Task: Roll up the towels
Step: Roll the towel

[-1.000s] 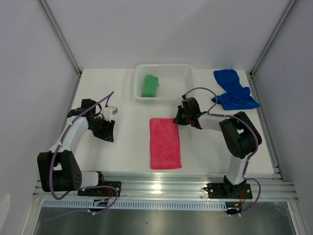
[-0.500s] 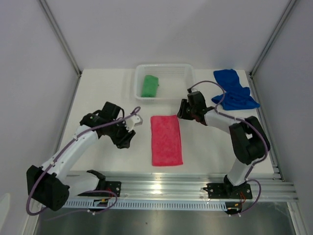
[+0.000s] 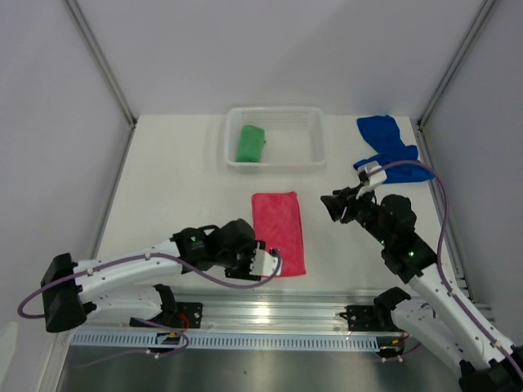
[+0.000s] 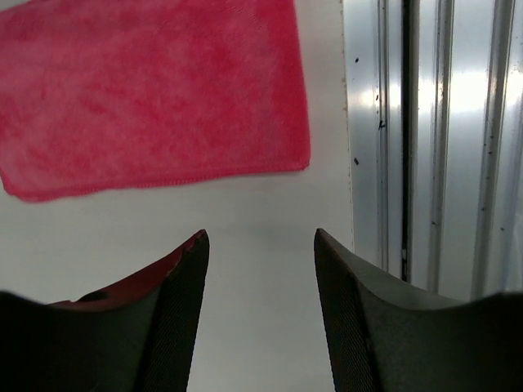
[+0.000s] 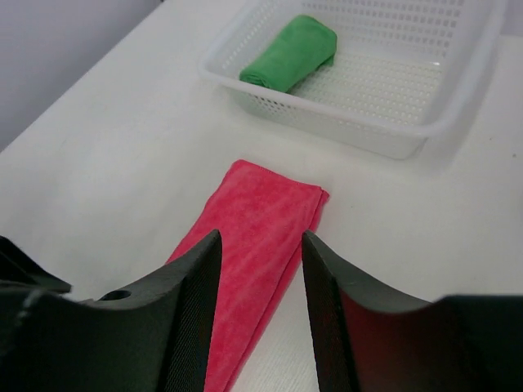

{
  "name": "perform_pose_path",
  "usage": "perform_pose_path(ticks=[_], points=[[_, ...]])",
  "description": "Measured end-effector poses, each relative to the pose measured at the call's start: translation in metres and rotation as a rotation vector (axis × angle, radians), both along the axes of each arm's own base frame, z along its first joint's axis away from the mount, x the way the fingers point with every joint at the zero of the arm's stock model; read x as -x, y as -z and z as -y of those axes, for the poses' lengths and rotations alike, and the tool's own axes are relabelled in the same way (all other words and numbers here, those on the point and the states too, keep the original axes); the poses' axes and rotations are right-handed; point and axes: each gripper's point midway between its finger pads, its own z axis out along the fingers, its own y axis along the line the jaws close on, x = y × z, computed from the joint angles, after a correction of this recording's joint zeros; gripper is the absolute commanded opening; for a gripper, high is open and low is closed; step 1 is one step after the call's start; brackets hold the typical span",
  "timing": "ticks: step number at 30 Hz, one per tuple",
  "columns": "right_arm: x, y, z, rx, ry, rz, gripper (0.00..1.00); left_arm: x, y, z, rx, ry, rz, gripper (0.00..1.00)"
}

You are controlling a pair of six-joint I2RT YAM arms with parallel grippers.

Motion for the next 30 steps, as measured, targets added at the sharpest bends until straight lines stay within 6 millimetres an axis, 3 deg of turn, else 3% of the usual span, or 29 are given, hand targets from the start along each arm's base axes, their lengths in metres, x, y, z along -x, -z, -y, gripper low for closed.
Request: perform_pose_path(ticks=[5,10,14,20,23,24,27,30], points=[[0.020,0.008,0.008,-0.007,-0.022,0.035,0.48,0.013,0.045,0.028,-0.070,0.141,0.021,0.62],[0.024,0.034,0.003,0.018,-0.053,-0.036,0.48,0.012,0.063,0.041,-0.082,0.161,-0.008,0.63],[0.029,0.051,-0.006,0.047,-0.108,-0.086,0.48,0.015,0.073,0.044,-0.077,0.169,-0.029,0.63],[0.029,0.057,-0.009,0.068,-0.130,-0.094,0.48,0.020,0.111,0.035,-0.153,0.156,-0.077,0.56],[0.029,0.057,-0.009,0.072,-0.131,-0.095,0.47,0.019,0.111,0.036,-0.149,0.138,-0.069,0.45],[0.029,0.059,-0.010,0.074,-0.134,-0.100,0.47,0.020,0.111,0.037,-0.142,0.138,-0.073,0.32],[0.028,0.066,-0.012,0.083,-0.143,-0.122,0.47,0.029,0.110,0.044,-0.109,0.141,-0.104,0.13],[0.028,0.072,-0.013,0.097,-0.155,-0.137,0.47,0.023,0.108,0.051,-0.083,0.121,-0.087,0.04]])
